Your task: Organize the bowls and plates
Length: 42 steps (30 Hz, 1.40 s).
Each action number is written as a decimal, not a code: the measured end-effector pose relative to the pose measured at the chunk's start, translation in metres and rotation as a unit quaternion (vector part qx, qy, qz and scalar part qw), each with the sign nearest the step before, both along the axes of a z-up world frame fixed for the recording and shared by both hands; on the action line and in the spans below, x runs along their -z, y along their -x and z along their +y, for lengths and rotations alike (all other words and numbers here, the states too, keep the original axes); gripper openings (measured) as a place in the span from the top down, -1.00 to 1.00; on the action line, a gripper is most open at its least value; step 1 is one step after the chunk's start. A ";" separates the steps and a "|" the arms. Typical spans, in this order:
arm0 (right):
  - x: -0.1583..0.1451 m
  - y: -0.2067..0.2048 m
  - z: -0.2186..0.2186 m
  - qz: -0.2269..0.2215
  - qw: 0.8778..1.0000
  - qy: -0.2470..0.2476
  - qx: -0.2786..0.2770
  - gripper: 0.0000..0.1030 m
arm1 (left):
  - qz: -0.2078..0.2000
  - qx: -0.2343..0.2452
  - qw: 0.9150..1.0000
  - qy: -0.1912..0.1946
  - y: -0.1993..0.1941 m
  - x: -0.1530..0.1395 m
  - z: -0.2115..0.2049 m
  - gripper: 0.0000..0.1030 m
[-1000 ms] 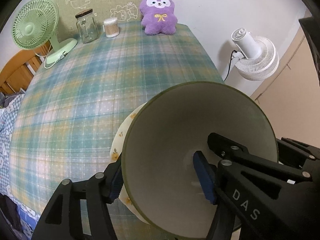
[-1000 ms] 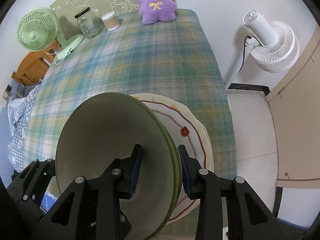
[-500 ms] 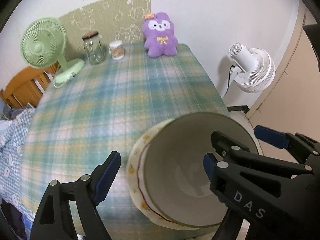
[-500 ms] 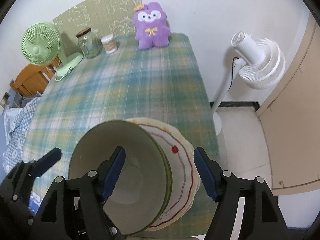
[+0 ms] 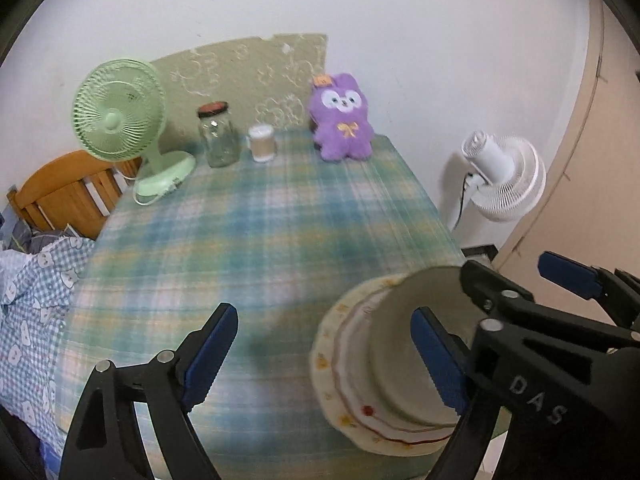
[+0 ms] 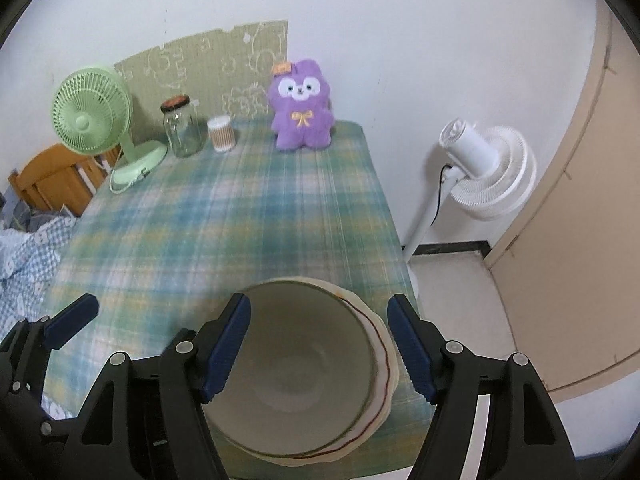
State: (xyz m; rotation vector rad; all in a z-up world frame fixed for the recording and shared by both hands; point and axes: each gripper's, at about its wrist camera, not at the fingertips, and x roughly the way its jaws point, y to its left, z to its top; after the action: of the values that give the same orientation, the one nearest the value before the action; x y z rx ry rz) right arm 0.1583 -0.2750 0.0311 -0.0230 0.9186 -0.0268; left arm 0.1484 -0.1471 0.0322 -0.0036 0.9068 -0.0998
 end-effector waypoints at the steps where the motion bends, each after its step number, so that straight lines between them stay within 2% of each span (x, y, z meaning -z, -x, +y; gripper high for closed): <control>1: -0.005 0.003 0.008 -0.008 1.000 0.001 0.005 -0.44 | -0.006 -0.001 1.000 0.002 0.001 -0.004 0.007 -0.74; 12: -0.034 0.028 0.097 -0.069 0.997 0.004 0.037 -0.43 | -0.073 -0.018 0.997 -0.006 0.017 -0.037 0.115 -0.74; 17: -0.031 0.040 0.131 -0.085 0.994 -0.006 0.065 -0.45 | -0.093 -0.009 0.996 -0.011 0.026 -0.036 0.159 -0.74; 19: -0.027 0.046 0.140 -0.089 0.993 -0.015 0.079 -0.56 | -0.102 -0.004 0.995 -0.018 0.032 -0.035 0.174 -0.75; 23: -0.020 0.059 0.159 -0.100 0.992 -0.017 0.074 -0.62 | -0.117 -0.008 0.993 -0.029 0.042 -0.032 0.195 -0.85; 30: -0.003 0.085 0.179 -0.123 0.992 -0.001 0.036 -0.68 | -0.134 -0.027 0.990 -0.022 0.068 -0.019 0.213 -0.95; 42: 0.034 0.128 0.167 -0.141 0.990 -0.008 0.014 -0.75 | -0.152 -0.044 0.987 -0.024 0.112 0.018 0.211 -1.00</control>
State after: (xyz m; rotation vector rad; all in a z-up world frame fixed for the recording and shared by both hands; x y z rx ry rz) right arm 0.0298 -0.1079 -0.0030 0.0086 0.6371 -0.0486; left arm 0.0364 0.0642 0.0141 0.0152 0.6026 0.0043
